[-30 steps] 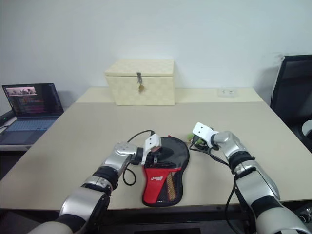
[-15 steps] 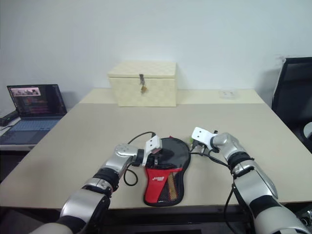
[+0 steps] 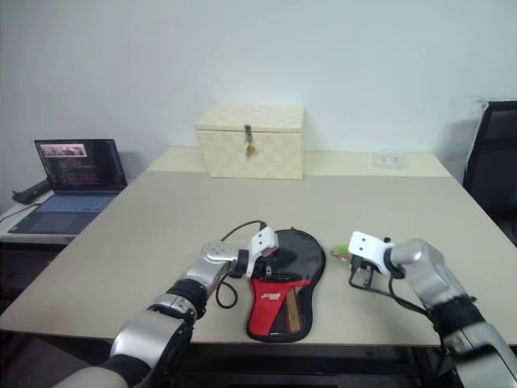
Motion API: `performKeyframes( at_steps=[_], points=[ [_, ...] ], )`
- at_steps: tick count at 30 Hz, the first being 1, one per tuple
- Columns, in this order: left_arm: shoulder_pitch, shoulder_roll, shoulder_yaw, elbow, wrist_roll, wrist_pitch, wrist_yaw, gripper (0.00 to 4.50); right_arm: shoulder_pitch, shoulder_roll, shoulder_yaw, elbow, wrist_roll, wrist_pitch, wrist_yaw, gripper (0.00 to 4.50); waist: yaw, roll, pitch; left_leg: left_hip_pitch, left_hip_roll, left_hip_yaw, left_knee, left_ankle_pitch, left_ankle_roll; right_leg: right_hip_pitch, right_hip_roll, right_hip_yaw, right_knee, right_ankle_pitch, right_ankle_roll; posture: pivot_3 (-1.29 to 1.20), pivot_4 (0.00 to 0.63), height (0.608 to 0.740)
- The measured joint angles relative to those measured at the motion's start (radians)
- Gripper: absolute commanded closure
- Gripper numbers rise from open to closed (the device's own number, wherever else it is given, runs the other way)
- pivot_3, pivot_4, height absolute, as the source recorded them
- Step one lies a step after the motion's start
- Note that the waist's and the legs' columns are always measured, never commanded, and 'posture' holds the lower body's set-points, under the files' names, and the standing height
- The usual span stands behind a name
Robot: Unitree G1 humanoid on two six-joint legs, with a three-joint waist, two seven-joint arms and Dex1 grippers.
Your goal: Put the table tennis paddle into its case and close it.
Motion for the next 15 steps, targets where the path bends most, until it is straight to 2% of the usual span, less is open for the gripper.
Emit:
performKeyframes(
  at_steps=[8, 15],
  points=[
    [-0.01, -0.022, -0.003, 0.018, 0.003, -0.004, 0.021, 1.07, 0.222, -0.165, -0.062, -0.555, 0.156, 0.363, 0.116, 4.47, 0.004, 0.0, 0.0, -0.002, 0.001, -0.001, -0.001, 0.0, 0.0, 0.002, 0.0, -0.001, -0.009, 0.001, 0.003, 0.0, 0.15, 0.74],
    [-0.009, -0.039, -0.004, 0.023, 0.01, -0.006, 0.043, 1.07, 0.33, -0.209, -0.09, -0.829, 0.282, 0.578, 0.088, 4.47, 0.015, 0.0, 0.0, -0.002, 0.0, 0.0, -0.001, 0.0, 0.0, 0.003, -0.001, -0.001, -0.012, 0.002, 0.004, 0.0, 0.15, 0.74]
  ],
)
